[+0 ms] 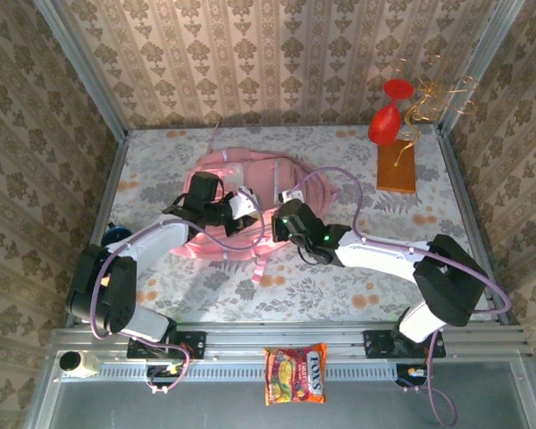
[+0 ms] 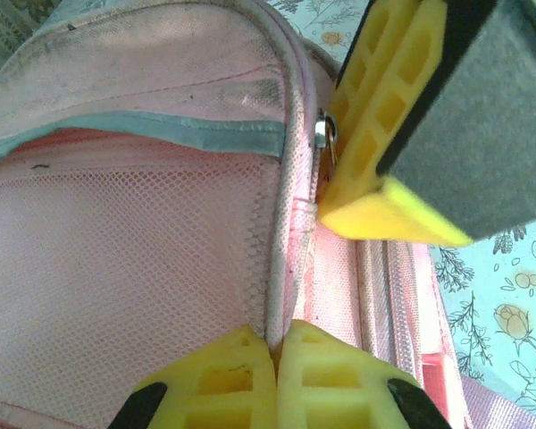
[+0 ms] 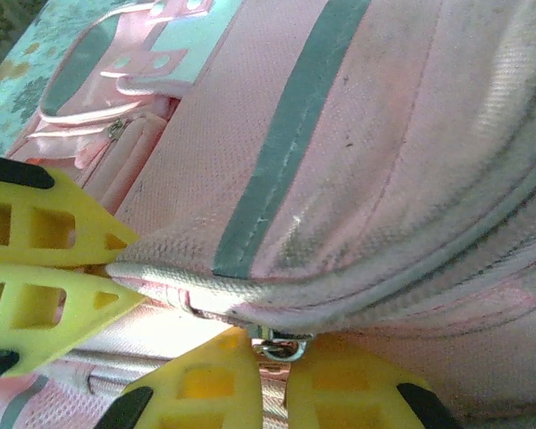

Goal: Pack books, pencil case, and school supplies into a backpack

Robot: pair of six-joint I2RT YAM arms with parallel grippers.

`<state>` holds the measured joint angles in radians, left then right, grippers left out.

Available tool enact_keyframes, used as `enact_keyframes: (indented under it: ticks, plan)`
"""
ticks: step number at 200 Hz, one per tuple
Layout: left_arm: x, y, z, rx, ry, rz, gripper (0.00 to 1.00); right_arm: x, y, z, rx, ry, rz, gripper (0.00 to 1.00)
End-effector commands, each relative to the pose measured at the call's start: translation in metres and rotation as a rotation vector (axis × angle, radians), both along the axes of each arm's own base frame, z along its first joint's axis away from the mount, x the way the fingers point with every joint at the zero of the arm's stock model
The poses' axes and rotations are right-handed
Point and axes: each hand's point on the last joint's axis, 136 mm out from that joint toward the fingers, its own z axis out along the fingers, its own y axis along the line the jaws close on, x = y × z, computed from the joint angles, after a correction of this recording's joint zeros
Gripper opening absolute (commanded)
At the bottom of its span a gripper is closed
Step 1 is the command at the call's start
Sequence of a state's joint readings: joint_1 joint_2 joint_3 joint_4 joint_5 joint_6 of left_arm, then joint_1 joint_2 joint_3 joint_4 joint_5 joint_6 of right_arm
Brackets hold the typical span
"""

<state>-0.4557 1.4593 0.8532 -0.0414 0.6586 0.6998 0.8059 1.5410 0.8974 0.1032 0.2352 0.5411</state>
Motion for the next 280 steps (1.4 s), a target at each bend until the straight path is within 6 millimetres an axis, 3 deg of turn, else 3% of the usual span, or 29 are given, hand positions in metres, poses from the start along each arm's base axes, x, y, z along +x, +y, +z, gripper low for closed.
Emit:
enact_keyframes:
  ticks: [1,53,140,160,185,201,222,280]
  plan:
    - [-0.008,0.005,0.010,-0.007,0.013,-0.038,0.00,0.012,-0.050,-0.007,-0.082,0.011,-0.108,0.00]
    - [-0.007,0.011,0.008,0.015,0.000,-0.039,0.00,0.014,-0.103,-0.016,-0.129,0.103,-0.205,0.00]
    - [-0.004,0.028,-0.005,0.097,-0.015,-0.024,0.00,0.037,-0.140,-0.008,-0.170,0.159,-0.180,0.00]
    - [0.001,0.032,-0.007,0.117,-0.026,0.001,0.00,0.038,-0.130,-0.008,-0.151,0.167,-0.117,0.00]
    - [-0.001,0.028,-0.002,0.085,-0.021,-0.011,0.00,0.026,-0.093,0.003,-0.052,0.131,0.114,0.00]
    - [-0.003,0.024,0.001,0.060,-0.021,-0.028,0.00,0.012,-0.076,0.012,-0.041,0.083,0.249,0.21]
    - [-0.004,0.024,0.003,0.053,-0.022,-0.027,0.00,0.002,-0.056,0.019,-0.029,0.042,0.392,0.33]
    - [-0.003,0.024,0.003,0.054,-0.026,-0.022,0.00,0.016,-0.037,0.012,-0.005,0.069,0.485,0.34]
